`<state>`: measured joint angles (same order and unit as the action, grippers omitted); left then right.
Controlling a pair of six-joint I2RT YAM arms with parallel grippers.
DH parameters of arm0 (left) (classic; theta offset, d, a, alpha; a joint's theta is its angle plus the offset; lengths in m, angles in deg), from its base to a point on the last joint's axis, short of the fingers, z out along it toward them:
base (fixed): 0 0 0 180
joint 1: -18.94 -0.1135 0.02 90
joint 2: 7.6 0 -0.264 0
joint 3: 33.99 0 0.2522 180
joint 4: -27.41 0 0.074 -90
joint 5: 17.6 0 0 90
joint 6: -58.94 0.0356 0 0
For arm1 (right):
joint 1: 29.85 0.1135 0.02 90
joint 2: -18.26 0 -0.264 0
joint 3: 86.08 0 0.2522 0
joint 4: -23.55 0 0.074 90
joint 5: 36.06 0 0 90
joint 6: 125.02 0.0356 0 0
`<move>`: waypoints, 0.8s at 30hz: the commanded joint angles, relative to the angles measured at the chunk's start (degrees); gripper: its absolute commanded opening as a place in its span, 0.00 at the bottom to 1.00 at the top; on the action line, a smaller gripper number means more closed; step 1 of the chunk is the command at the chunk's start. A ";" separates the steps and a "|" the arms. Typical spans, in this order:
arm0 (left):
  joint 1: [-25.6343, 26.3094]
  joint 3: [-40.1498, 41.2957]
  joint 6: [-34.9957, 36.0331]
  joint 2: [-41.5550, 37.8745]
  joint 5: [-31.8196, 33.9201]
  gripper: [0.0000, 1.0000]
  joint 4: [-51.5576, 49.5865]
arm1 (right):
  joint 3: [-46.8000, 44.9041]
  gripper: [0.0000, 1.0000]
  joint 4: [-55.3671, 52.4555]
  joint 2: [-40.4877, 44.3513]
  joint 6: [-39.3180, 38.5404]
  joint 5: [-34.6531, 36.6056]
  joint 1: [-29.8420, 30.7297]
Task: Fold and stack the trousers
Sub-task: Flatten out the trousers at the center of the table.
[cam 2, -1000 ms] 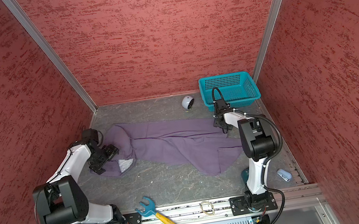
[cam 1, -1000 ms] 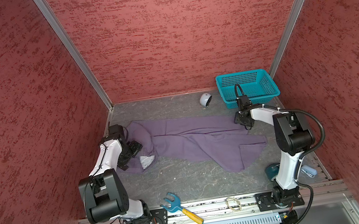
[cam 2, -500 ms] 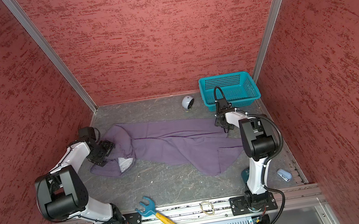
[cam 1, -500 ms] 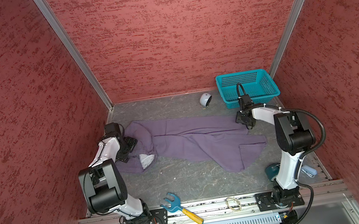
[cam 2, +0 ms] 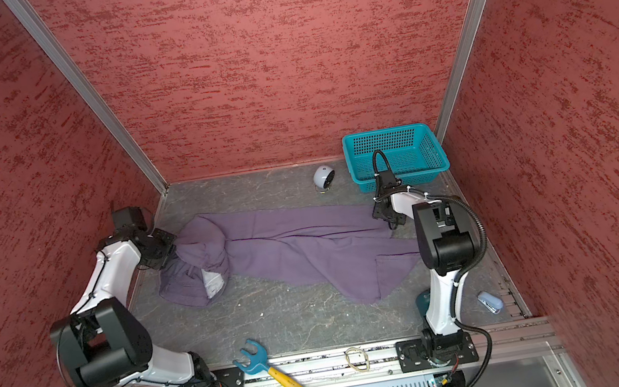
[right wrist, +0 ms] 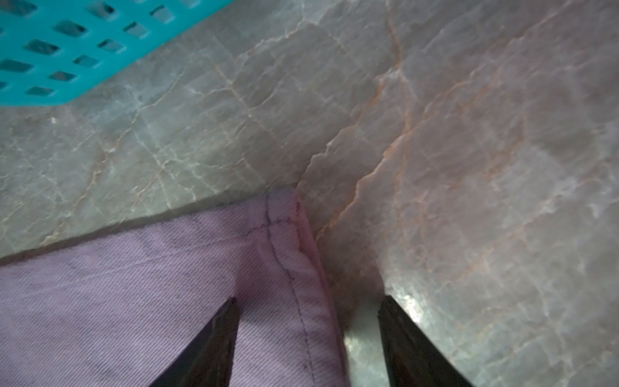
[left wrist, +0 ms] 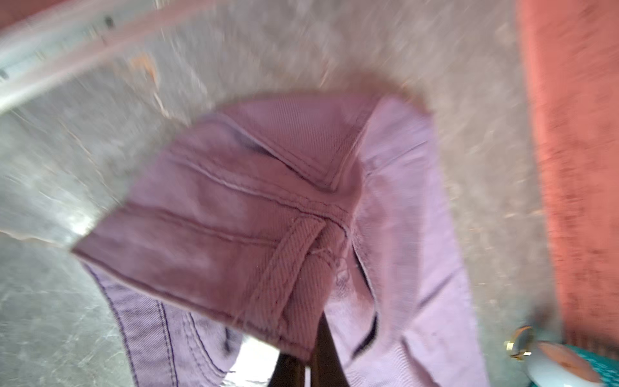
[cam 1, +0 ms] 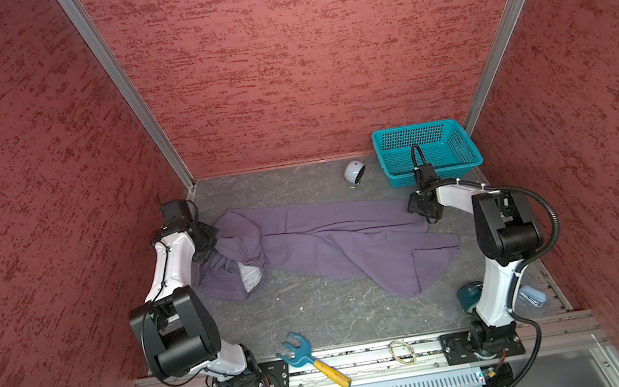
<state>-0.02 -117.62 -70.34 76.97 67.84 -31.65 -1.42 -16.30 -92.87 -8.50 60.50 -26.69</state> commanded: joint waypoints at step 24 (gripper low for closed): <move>-11.45 -14.72 6.97 -20.70 -0.90 0.00 -10.73 | -4.30 0.00 -0.01 40.69 6.87 8.52 -18.64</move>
<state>-10.64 -129.88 -64.16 58.61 65.02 -41.99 -5.73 -13.72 -55.52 -3.29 63.78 -43.13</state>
